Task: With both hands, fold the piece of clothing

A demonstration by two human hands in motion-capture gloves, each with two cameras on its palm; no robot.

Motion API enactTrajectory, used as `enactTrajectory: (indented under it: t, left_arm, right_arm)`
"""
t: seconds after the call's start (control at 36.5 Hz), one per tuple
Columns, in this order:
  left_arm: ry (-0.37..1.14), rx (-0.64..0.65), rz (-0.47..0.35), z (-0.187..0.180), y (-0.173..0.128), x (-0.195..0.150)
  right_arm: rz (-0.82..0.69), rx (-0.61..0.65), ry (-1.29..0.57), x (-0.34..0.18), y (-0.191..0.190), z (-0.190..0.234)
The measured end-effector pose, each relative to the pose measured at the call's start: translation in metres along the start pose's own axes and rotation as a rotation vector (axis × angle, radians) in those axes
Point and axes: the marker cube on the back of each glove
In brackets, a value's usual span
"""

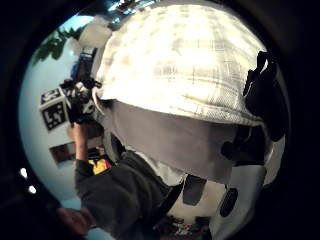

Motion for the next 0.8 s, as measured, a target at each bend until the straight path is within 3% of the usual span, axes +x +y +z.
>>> enactTrajectory:
  t: [0.05, 0.11, 0.36, 0.49, 0.6, 0.69, 0.8]
  left_arm:
    - [0.016, -0.111, -0.008, 0.008, 0.013, -0.001]
    - [0.031, -0.144, -0.013, 0.006, 0.019, -0.002]
    - [0.054, -0.133, 0.006, -0.015, 0.035, -0.003]
    - [0.073, -0.169, 0.035, -0.037, 0.045, -0.003]
    - [0.078, -0.205, 0.033, -0.080, 0.047, -0.012]
    - [0.044, -0.181, -0.017, -0.113, 0.027, -0.026]
    - [-0.053, -0.129, -0.122, -0.131, -0.037, -0.048]
  right_arm:
    - [0.004, -0.003, -0.005, 0.000, 0.000, 0.000]
    - [0.003, -0.007, -0.005, 0.000, 0.000, 0.001]
    - [-0.045, -0.051, 0.008, -0.011, 0.018, -0.005]
    - [-0.056, -0.087, 0.019, -0.014, 0.034, -0.018]
    - [-0.054, -0.100, 0.021, -0.017, 0.047, -0.049]
    - [-0.015, -0.069, 0.041, -0.016, 0.042, -0.082]
    - [0.080, 0.002, 0.084, -0.011, 0.012, -0.130]
